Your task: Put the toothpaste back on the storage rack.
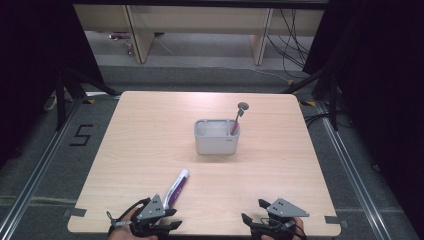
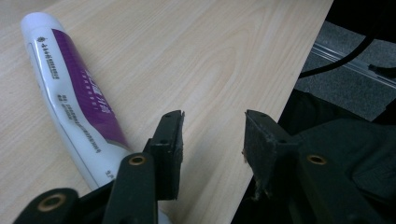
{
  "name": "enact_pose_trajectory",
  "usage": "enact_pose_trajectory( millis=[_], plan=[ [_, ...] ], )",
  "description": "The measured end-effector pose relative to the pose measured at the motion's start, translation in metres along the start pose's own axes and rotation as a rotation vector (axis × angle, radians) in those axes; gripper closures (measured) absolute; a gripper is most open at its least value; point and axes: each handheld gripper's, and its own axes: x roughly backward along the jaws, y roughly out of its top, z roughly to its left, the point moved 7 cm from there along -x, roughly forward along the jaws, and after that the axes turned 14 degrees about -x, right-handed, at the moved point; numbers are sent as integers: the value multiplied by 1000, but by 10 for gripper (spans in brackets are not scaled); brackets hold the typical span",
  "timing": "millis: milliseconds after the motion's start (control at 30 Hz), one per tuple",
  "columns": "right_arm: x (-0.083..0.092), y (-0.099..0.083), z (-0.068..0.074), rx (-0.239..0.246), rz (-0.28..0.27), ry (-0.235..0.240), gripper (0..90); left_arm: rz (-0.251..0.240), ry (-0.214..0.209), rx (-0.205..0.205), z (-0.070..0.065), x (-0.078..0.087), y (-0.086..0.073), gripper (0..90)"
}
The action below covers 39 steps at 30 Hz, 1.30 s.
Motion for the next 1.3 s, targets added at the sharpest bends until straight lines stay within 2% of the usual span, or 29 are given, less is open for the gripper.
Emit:
enact_pose_trajectory(
  millis=[33, 67, 100, 133, 167, 200, 267, 333, 367, 433, 467, 500, 533, 600, 667, 700, 800, 967, 1000, 1033, 1133, 1200, 1300],
  plan=[
    [-1, 0, 0, 2, -6, 3, 248, -3, 6, -3, 0, -1, 0, 614],
    [-1, 0, 0, 2, -8, 1, 248, 10, 15, -7, 1, 0, -2, 651],
    [0, 0, 1, -3, -7, 5, 248, -6, 15, 0, 1, -1, -1, 679],
    [0, 0, 1, -3, -7, 5, 248, 14, 15, -26, 3, 0, -3, 679],
    [0, 0, 1, 2, -10, 3, 249, 17, 26, -30, 4, 0, -4, 722],
    [0, 0, 1, 2, -10, 3, 249, 22, 19, -39, 5, 1, -4, 722],
    [-2, 0, 1, 0, -6, -4, 250, 23, 30, -40, 7, 1, -5, 785],
    [-1, 0, 2, -5, 1, -3, 250, 16, 33, -33, 8, 0, -6, 803],
    [-1, -1, 2, -2, 5, -9, 250, 30, 34, -47, 10, 2, -7, 817],
    [0, -1, 2, 8, 3, -5, 251, 33, 36, -46, 13, 2, -8, 855],
    [0, -1, 2, 8, 3, -5, 251, 34, 44, -43, 14, 3, -9, 855],
    [0, -1, 4, -15, 10, 0, 251, 40, 47, -40, 15, 3, -10, 866],
    [-2, -1, 4, -4, 2, 9, 252, 37, 41, -25, 14, 3, -11, 874],
    [-2, 0, 3, 20, 4, -1, 252, 41, 42, -24, 16, 4, -12, 886],
    [-2, 0, 4, 11, 4, -5, 253, 26, 39, -1, 15, 3, -12, 889],
    [-1, 0, 4, 8, 5, 1, 252, 31, 38, -19, 17, 4, -13, 889],
    [-1, 0, 5, 6, 7, 5, 253, 50, 47, -27, 19, 6, -15, 890],
    [-2, 0, 6, 2, -2, 13, 253, 47, 59, -11, 25, 8, -20, 890],
    [-1, 0, 5, 3, 6, 2, 253, 52, 65, -15, 27, 10, -22, 889],
    [0, 1, 5, 10, 2, -2, 253, 40, 76, 4, 29, 10, -23, 888],
    [-1, 0, 5, 16, 2, 2, 254, 49, 87, 5, 33, 12, -26, 887],
    [-1, 0, 5, 15, 3, 1, 254, 62, 95, -9, 38, 15, -29, 889],
    [0, 1, 5, 10, 1, -2, 254, 64, 112, 5, 42, 16, -31, 889]
  ],
)
